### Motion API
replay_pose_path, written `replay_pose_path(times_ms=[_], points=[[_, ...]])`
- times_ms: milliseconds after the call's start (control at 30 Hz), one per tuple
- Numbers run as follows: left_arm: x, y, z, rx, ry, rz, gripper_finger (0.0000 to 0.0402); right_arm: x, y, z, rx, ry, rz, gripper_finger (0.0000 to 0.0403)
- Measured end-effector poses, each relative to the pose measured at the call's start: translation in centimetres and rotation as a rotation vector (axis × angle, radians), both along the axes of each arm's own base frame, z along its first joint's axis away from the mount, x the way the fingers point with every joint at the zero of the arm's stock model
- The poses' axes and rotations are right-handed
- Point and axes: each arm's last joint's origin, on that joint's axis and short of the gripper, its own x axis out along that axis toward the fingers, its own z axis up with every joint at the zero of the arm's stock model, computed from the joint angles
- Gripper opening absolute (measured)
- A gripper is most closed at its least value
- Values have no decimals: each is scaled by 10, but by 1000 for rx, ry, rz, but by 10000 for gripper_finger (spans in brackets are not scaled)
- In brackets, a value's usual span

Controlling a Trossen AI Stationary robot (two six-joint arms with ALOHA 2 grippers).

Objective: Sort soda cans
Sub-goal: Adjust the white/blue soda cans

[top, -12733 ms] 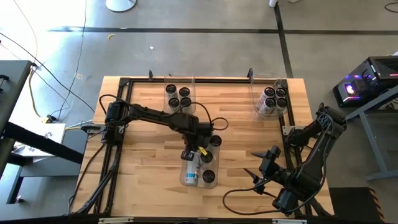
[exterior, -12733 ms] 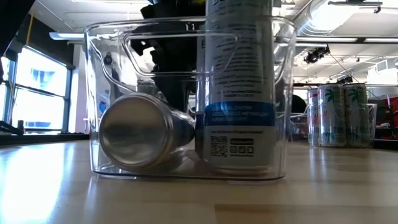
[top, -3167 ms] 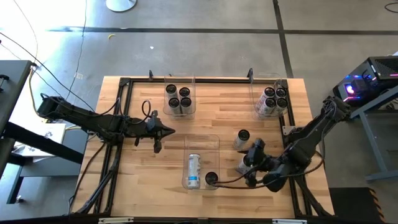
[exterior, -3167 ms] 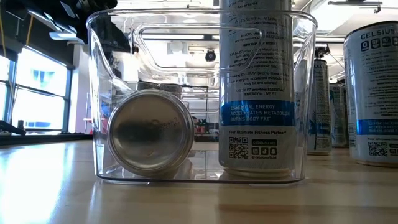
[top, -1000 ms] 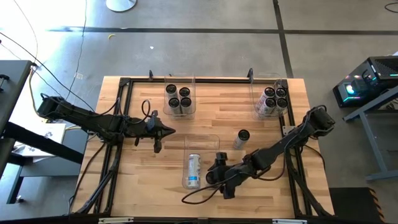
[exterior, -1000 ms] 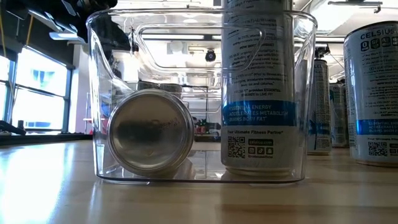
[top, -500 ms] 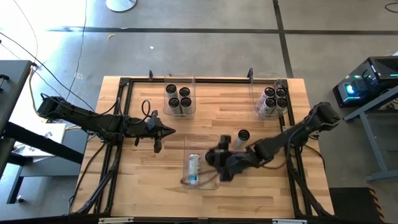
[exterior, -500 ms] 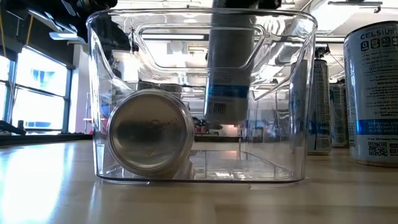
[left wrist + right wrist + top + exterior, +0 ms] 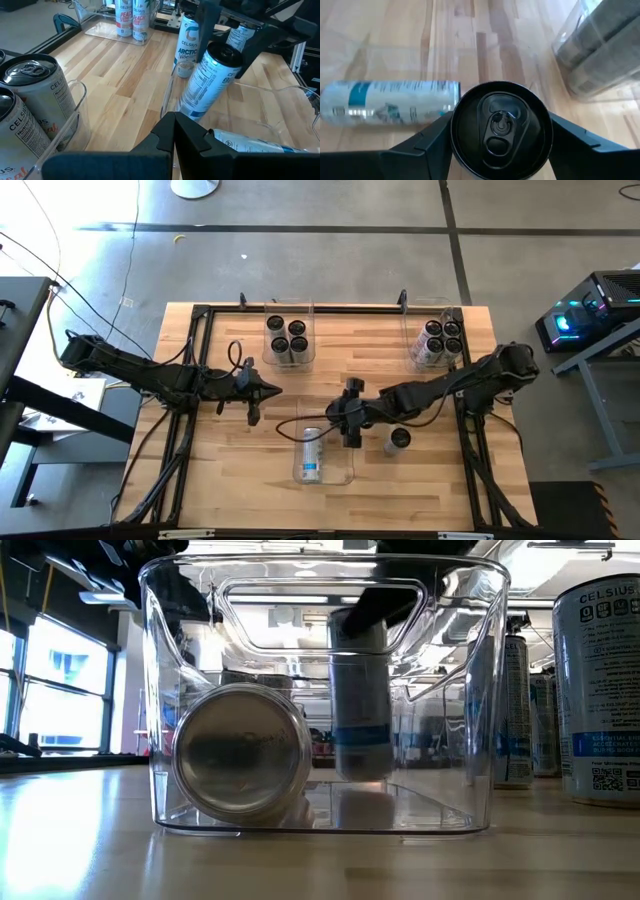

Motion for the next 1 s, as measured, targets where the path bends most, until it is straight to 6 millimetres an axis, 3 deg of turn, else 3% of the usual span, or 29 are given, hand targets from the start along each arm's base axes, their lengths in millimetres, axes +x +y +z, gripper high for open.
replay_pose_path(times_ms=[167, 400, 733, 867, 1000], points=[[0, 0, 0, 0, 0, 0, 0, -1, 0, -1, 12, 14, -7, 242], [0, 0, 0, 0, 0, 0, 0, -3, -1, 2, 7, 7, -22, 307], [0, 0, 0, 0, -1, 0, 0, -23, -6, 43, 4, -128, -51, 315], [0, 0, 0, -1, -1, 0, 0, -27, 10, 52, 3, -186, 27, 315], [0, 0, 0, -1, -1, 0, 0, -20, 34, 49, 52, -240, 248, 316]])
